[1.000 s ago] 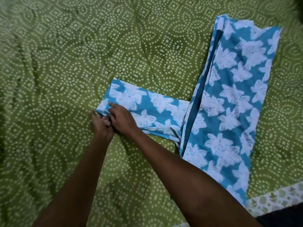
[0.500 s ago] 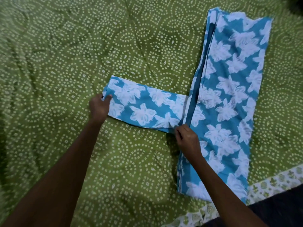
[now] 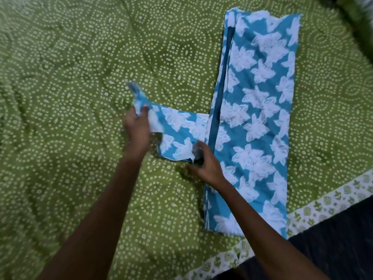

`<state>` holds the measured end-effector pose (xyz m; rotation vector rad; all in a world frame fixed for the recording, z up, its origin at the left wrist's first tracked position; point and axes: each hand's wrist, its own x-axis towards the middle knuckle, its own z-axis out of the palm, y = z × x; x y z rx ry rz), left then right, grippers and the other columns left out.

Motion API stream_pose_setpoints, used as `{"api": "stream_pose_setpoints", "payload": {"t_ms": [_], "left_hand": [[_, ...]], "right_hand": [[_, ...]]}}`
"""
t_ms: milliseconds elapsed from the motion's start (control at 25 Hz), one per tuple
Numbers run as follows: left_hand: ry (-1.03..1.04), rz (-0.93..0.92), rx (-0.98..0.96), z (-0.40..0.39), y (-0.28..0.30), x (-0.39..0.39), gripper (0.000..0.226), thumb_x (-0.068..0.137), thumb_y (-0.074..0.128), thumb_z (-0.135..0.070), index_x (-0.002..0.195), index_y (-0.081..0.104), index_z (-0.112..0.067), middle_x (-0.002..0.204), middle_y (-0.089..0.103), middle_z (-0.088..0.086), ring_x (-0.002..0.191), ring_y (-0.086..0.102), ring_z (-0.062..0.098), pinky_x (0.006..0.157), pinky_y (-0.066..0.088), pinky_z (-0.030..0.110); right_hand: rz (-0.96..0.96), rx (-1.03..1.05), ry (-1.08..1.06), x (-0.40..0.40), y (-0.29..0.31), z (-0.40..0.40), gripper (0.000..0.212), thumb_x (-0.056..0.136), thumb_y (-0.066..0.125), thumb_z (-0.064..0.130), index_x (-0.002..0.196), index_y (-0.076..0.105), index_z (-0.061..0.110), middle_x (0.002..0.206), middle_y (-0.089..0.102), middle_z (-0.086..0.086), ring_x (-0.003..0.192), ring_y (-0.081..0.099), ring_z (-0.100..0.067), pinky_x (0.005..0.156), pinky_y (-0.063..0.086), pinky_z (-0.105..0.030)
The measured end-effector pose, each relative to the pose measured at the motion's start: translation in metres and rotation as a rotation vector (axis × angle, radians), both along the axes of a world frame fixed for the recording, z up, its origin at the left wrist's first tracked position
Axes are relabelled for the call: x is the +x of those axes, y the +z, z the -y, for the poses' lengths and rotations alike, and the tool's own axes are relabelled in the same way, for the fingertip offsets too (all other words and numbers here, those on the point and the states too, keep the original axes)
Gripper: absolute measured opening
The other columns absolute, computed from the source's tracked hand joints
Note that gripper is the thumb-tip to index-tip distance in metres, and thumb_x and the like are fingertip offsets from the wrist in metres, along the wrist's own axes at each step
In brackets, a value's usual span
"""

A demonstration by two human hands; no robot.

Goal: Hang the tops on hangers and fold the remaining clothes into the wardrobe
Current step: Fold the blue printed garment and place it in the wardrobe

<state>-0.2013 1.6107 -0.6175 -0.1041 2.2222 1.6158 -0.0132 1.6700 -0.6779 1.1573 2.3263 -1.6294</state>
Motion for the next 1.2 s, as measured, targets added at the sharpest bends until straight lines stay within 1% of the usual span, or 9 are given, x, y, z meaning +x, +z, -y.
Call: {"api": "stream_pose_setpoints", "payload": {"t_ms": [200,320,480,680,840,960,1040,1120,1200], "left_hand": [[-0.756,-0.044,0.204,-0.084,0.052,0.132,0.012,0.091,0.059,-0.008,0.099,0.063,0.001,0.075,0.065,0.006,0.061,0.054,-0.007,0.066,0.046,0.017],[-1.027,-0.279,0.26,-0.1,0.037,0.168,0.025,0.09,0.059,-0.019,0.108,0.064,-0.003,0.102,0.068,0.002,0.097,0.06,0.001,0.089,0.045,0.02],[-1.184,-0.683,-0.347,-0.081,-0.064,0.176,0.064,0.084,0.037,-0.046,0.132,0.052,-0.007,0.144,0.042,0.016,0.134,0.038,0.035,0.106,0.034,0.049],[-1.355,-0.776,-0.646,-0.072,-0.104,0.176,0.077,0.083,0.033,-0.06,0.143,0.037,-0.013,0.152,0.028,0.012,0.139,0.027,0.035,0.11,0.025,0.051],[-1.52,-0.623,-0.785,-0.084,-0.103,0.179,0.09,0.077,0.01,-0.073,0.151,0.007,-0.022,0.158,-0.004,0.003,0.146,-0.002,0.026,0.116,0.0,0.046],[-1.353,-0.365,-0.531,-0.097,-0.097,0.176,0.065,0.095,0.043,-0.045,0.148,0.023,-0.014,0.157,0.017,0.006,0.145,0.014,0.023,0.115,0.009,0.033],[-0.973,-0.038,-0.197,-0.106,-0.083,0.175,0.047,0.098,0.048,-0.021,0.142,0.036,-0.009,0.147,0.038,0.007,0.136,0.035,0.018,0.107,0.023,0.017],[-0.757,0.05,-0.039,-0.109,-0.077,0.171,0.042,0.099,0.043,-0.013,0.14,0.038,-0.007,0.144,0.041,0.007,0.132,0.04,0.017,0.103,0.028,0.014],[-0.872,-0.247,-0.059,-0.111,-0.08,0.167,0.045,0.099,0.04,-0.019,0.142,0.035,-0.009,0.149,0.035,0.006,0.136,0.034,0.02,0.111,0.026,0.026]], "right_hand": [[-0.393,-0.314,-0.783,0.023,0.045,-0.038,0.031,0.08,0.066,-0.002,0.107,0.055,0.009,0.092,0.064,0.006,0.067,0.057,0.012,0.067,0.045,-0.008],[-0.585,-0.463,-1.231,0.085,0.034,-0.086,0.018,0.093,0.052,0.006,0.105,0.06,0.015,0.09,0.07,0.008,0.076,0.065,0.0,0.068,0.051,-0.016],[-0.582,-0.854,-1.371,0.162,-0.003,-0.116,0.053,0.053,0.087,0.011,0.1,0.062,0.012,0.086,0.074,-0.001,0.08,0.07,-0.013,0.066,0.058,-0.028],[-0.454,-0.843,-1.583,0.173,-0.021,-0.142,0.027,0.093,0.055,0.016,0.119,0.058,0.008,0.101,0.066,-0.005,0.089,0.063,-0.018,0.089,0.053,-0.037],[-0.348,-0.505,-1.803,0.168,-0.01,-0.147,0.006,0.093,0.055,0.01,0.095,0.06,0.009,0.088,0.062,-0.001,0.074,0.06,-0.015,0.067,0.051,-0.033],[-0.354,0.14,-1.363,0.14,0.017,-0.132,0.024,0.095,0.048,0.009,0.115,0.061,0.006,0.097,0.064,-0.001,0.066,0.059,0.001,0.064,0.05,-0.021],[-0.235,0.535,-0.468,0.13,0.007,-0.117,0.039,0.092,0.041,0.012,0.127,0.057,0.01,0.129,0.057,-0.006,0.107,0.061,-0.009,0.097,0.045,-0.03],[0.034,0.598,0.236,0.133,-0.012,-0.115,0.044,0.084,0.045,0.021,0.124,0.06,0.008,0.14,0.049,-0.01,0.133,0.041,-0.027,0.115,0.017,-0.041],[0.097,0.47,0.301,0.136,-0.012,-0.123,0.049,0.085,0.049,0.034,0.123,0.059,0.006,0.142,0.045,-0.012,0.138,0.033,-0.029,0.115,0.013,-0.043]]}}
